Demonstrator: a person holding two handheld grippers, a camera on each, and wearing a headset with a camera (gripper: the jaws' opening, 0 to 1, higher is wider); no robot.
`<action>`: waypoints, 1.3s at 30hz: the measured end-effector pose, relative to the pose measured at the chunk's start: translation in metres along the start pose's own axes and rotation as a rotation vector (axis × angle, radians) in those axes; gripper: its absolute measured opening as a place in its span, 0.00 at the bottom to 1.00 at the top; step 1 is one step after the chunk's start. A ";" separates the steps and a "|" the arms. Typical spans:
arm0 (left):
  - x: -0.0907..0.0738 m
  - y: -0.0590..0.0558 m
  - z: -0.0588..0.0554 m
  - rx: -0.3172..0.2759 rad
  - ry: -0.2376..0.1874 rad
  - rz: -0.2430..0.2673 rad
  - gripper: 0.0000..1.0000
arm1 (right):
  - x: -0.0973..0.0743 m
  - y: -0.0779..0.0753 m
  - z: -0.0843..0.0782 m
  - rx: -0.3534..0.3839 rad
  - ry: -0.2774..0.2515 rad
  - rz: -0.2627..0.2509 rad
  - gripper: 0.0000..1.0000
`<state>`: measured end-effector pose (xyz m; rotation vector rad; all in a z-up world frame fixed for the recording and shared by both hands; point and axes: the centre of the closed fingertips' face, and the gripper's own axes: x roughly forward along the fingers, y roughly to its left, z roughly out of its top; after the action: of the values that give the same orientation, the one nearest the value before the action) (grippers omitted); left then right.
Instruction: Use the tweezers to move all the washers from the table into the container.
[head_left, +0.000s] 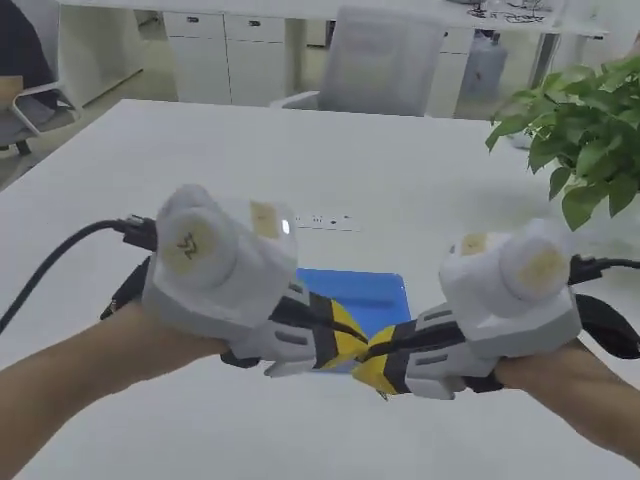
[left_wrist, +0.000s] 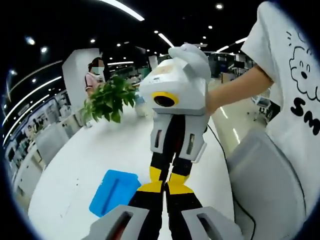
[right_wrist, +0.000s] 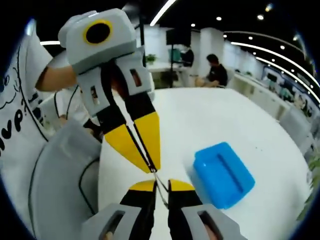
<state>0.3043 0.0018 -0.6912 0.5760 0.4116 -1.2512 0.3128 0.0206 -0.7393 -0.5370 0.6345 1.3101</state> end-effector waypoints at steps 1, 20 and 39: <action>0.006 0.000 -0.009 0.027 0.024 -0.009 0.00 | 0.005 -0.001 -0.005 -0.012 0.020 0.000 0.04; 0.043 0.006 -0.115 0.086 0.235 -0.097 0.00 | 0.083 -0.006 -0.054 -0.058 0.197 0.046 0.03; 0.066 0.009 -0.164 0.099 0.327 -0.100 0.00 | -0.003 -0.015 -0.046 0.439 -0.144 -0.242 0.38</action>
<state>0.3338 0.0540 -0.8579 0.8579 0.6604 -1.2810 0.3213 -0.0157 -0.7698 -0.1514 0.6894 0.9347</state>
